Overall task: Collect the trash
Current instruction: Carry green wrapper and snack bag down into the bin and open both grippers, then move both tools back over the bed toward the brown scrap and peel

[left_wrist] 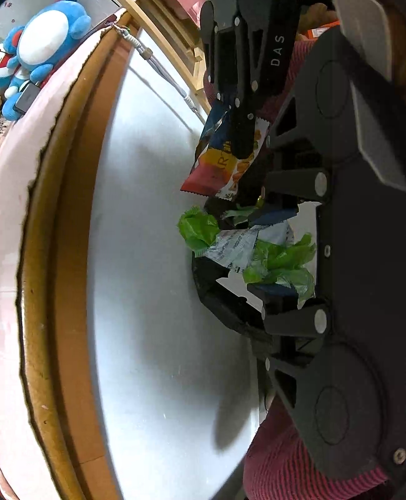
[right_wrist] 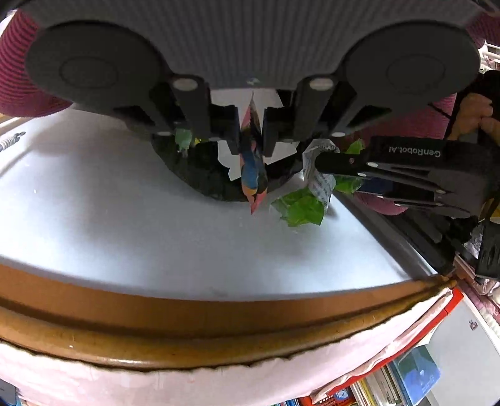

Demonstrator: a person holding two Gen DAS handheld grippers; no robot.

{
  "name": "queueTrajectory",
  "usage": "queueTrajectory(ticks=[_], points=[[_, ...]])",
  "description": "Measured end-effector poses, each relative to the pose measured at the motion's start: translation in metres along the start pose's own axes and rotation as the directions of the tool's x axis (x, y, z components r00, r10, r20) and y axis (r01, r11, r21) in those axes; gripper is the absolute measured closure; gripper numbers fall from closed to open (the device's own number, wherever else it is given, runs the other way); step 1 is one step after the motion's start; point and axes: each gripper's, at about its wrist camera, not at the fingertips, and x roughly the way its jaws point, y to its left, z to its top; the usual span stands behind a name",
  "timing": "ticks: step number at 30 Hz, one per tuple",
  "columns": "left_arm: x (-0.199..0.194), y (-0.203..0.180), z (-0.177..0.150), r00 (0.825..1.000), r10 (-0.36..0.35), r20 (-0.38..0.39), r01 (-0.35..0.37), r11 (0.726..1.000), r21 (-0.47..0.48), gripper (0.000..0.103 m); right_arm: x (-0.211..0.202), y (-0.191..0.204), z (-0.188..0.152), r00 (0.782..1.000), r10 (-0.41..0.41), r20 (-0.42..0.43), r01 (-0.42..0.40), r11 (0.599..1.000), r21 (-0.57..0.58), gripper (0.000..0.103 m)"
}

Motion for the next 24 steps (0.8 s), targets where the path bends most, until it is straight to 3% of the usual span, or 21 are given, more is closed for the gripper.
queueTrajectory(ticks=[1,2,5,12,24], points=[[0.0011,-0.0004,0.0004,1.000,0.001,-0.005,-0.001,1.000,-0.001,0.065,0.0003,0.0004,-0.0001,1.000,-0.001,-0.001,0.001,1.000,-0.003,0.077],[0.0019,-0.0009,0.0011,1.000,0.005,-0.007,-0.005,1.000,-0.002,0.064,0.0006,0.0011,-0.0001,1.000,-0.007,-0.001,0.007,1.000,-0.007,0.062],[0.0021,-0.0014,0.0020,1.000,0.013,-0.009,-0.013,1.000,0.000,0.062,0.0003,0.0017,-0.0005,1.000,-0.002,0.002,0.002,1.000,-0.012,0.051],[0.0040,-0.0035,0.0029,0.999,0.029,-0.020,-0.029,1.000,-0.006,0.048,-0.0001,0.0025,-0.0003,1.000,0.000,0.003,0.001,1.000,-0.018,0.043],[0.0006,-0.0028,0.0035,0.998,0.058,-0.007,-0.058,0.998,-0.009,0.033,-0.0056,-0.0031,0.0018,1.000,-0.012,0.022,0.012,1.000,0.000,0.036]])
